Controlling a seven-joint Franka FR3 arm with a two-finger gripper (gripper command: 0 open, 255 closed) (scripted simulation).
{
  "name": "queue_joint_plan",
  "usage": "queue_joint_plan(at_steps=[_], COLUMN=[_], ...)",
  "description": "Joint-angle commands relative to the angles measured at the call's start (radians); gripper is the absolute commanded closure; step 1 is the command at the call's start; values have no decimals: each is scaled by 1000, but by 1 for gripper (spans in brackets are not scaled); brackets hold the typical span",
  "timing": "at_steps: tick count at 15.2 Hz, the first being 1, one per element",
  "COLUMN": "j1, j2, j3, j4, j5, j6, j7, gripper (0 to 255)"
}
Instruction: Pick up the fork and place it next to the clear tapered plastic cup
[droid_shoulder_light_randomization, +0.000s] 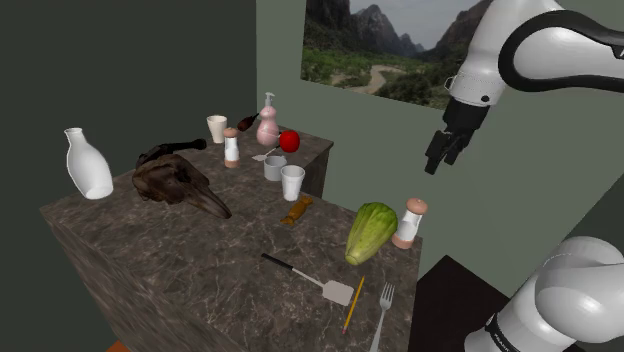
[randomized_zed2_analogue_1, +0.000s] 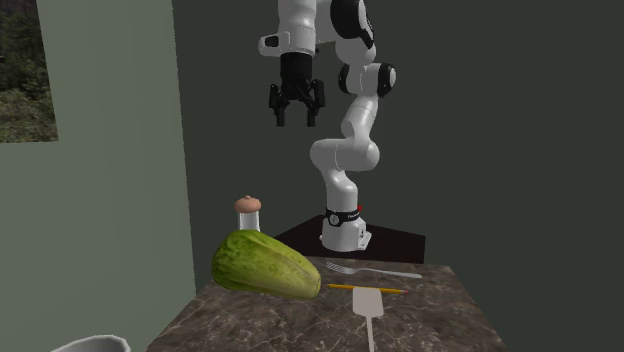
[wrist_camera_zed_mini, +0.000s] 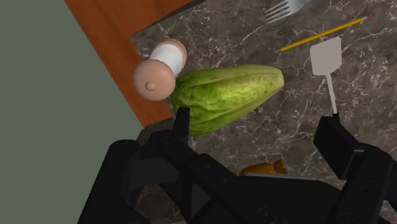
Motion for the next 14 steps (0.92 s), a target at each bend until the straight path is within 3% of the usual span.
queue_joint_plan(at_steps=[1,8,14], j1=[0,-43,-41], j2=[0,-152,-223], j3=[0,122,274], j4=[0,-282,-475], j5=[0,99,235], j6=[0,143,276], j7=[0,292,559], gripper=[0,0,0])
